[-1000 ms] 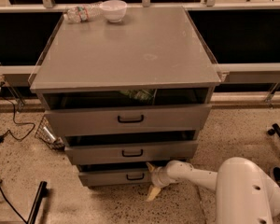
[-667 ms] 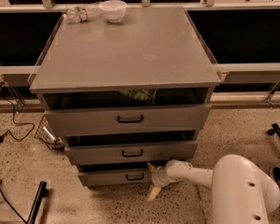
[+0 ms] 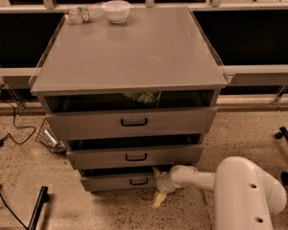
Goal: Open bottom drawer
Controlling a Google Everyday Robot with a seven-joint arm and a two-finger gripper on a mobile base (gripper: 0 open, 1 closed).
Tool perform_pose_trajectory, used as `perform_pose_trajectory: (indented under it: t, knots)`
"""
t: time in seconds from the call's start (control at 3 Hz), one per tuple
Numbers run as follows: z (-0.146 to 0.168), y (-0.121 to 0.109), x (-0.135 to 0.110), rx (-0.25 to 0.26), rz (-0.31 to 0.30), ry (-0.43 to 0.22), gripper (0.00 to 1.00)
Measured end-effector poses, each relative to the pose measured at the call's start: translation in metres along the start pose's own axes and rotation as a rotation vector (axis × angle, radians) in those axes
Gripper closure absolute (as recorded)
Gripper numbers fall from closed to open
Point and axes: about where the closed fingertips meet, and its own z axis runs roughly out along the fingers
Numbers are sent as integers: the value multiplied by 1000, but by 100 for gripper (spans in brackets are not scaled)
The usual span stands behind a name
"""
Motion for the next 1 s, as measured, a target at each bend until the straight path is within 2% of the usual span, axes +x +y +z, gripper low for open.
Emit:
perform_pose_trajectory:
  t: [1.0]
  knots:
    - [-14,13,14,-40,83,44,0]
